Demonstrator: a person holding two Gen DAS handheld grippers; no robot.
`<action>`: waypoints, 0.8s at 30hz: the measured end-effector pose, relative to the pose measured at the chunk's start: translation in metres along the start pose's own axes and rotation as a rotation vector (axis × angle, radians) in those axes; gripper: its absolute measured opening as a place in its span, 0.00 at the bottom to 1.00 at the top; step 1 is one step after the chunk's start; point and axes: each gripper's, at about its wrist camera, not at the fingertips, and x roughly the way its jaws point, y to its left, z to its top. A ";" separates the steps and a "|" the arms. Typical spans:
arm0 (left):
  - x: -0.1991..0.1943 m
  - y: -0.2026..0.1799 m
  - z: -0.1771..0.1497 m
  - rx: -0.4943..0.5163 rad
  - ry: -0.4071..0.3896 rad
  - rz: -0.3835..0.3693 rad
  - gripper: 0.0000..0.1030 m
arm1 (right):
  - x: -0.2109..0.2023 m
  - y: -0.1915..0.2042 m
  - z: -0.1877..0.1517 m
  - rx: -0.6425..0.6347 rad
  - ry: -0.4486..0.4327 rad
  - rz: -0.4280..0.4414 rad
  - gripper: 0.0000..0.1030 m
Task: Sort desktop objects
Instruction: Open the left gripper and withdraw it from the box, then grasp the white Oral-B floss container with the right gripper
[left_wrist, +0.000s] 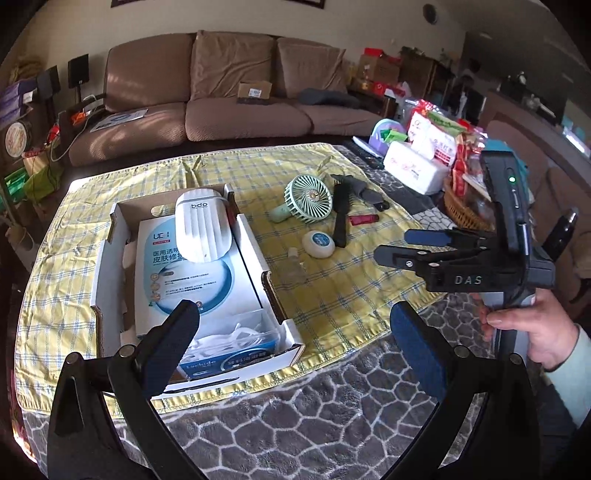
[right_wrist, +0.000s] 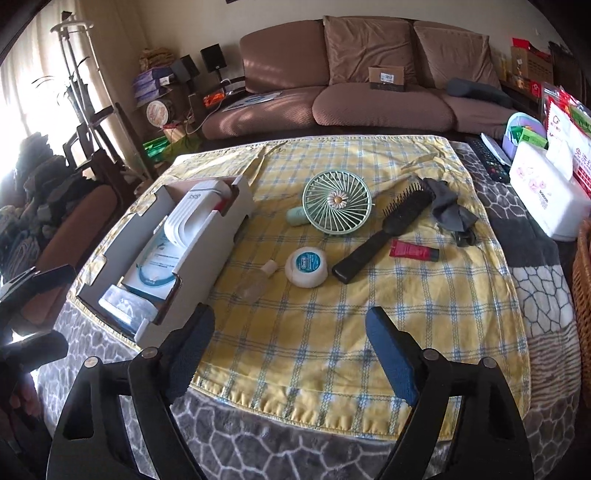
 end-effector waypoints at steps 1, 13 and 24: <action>0.003 -0.003 0.000 0.012 -0.003 -0.009 1.00 | 0.010 0.000 0.003 -0.015 0.013 0.000 0.80; 0.027 0.005 -0.001 -0.001 0.015 -0.028 1.00 | 0.111 -0.005 0.025 -0.088 0.095 -0.033 0.63; 0.026 0.006 0.000 0.019 0.014 -0.037 1.00 | 0.127 0.003 0.023 -0.173 0.147 -0.060 0.45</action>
